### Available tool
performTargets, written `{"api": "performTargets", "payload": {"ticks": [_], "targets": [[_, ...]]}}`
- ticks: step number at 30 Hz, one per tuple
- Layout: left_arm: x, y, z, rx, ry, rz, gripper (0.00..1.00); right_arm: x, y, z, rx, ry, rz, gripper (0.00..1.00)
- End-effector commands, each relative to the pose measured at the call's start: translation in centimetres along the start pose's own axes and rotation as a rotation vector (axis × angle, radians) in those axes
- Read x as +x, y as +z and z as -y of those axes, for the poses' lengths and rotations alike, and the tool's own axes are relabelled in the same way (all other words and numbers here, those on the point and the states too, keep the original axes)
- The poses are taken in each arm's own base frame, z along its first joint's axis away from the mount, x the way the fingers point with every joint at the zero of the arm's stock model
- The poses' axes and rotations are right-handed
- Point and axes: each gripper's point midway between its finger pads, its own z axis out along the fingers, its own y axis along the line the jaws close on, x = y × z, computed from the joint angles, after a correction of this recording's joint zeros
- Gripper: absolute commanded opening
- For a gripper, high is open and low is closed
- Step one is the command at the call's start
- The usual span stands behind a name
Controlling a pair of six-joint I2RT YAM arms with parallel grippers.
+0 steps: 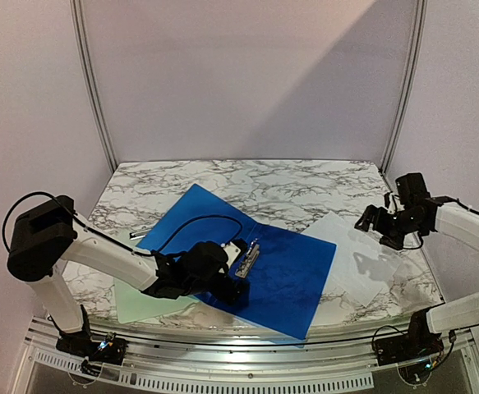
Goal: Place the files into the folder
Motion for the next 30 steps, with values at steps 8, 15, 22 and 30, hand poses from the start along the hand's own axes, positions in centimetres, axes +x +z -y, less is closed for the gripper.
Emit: {"api": "performTargets", "payload": {"ticks": [8, 15, 22, 30], "targets": [[1.8, 0.2, -0.6, -0.052, 0.019, -0.049, 1.00, 0.0, -3.8, 7.4, -0.066, 0.303, 0.132, 0.96], [1.7, 0.1, -0.7, -0.058, 0.013, -0.045, 0.99, 0.8, -3.2, 9.9, -0.161, 0.431, 0.170, 0.92], [1.6, 0.1, -0.7, -0.057, 0.008, -0.043, 1.00, 1.5, -2.7, 11.5, -0.231, 0.506, 0.196, 0.88], [1.5, 0.2, -0.6, -0.053, 0.009, -0.045, 1.00, 2.4, -1.8, 12.1, -0.290, 0.545, 0.223, 0.84]]}}
